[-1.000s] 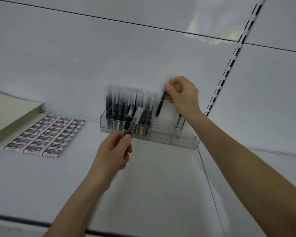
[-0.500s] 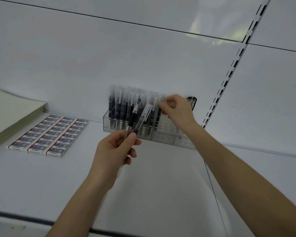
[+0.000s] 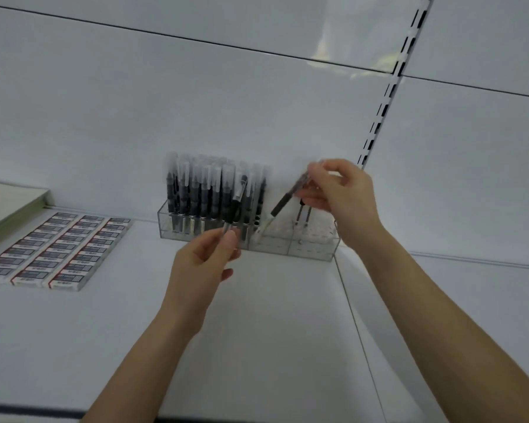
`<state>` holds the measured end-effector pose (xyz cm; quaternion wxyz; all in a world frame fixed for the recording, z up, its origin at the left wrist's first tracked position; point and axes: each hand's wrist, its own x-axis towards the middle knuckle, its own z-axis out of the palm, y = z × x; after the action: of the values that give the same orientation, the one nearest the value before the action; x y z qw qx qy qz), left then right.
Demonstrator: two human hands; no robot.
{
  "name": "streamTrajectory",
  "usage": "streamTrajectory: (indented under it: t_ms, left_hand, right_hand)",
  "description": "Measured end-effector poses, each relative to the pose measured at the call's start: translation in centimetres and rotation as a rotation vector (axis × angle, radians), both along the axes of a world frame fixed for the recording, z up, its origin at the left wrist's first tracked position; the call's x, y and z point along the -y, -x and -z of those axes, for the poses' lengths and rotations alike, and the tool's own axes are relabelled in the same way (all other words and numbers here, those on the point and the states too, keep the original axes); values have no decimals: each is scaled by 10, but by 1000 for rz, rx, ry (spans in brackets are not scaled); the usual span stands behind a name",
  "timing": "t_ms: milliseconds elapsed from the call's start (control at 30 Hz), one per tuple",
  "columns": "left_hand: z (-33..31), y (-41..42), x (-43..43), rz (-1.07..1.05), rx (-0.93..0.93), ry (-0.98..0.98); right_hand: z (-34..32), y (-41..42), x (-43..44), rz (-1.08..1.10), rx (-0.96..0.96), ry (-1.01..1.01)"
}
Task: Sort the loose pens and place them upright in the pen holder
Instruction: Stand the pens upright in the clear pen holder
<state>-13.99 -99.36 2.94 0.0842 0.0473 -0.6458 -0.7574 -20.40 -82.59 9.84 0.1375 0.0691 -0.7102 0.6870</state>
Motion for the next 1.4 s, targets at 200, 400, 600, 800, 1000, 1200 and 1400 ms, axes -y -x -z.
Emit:
streamTrajectory:
  t_ms: [200,400,600,800,1000,1200,1400]
  left_hand:
    - [-2,-2,12,-71,15,13]
    - [-2,-7,20,-90,19,-11]
    - [-1,-9,22,-82,25,-49]
    - [1,-7,17,-52,-10,15]
    - [-1,-7,9,-4,-51,86]
    - [-7,-4,-20,103,-110,131]
    - [-2,-1,-30,182,-130,258]
  right_hand:
    - [-2,35,4,160,-209,-201]
    - [2,56,16,130,-258,-333]
    - [14,66,21,100,-193,-458]
    - [33,64,27,56,-88,-532]
    - [20,22,9,64,-98,-288]
    - [15,-18,3,-171,22,-144]
    - [17,-22,-10,-147,40,-66]
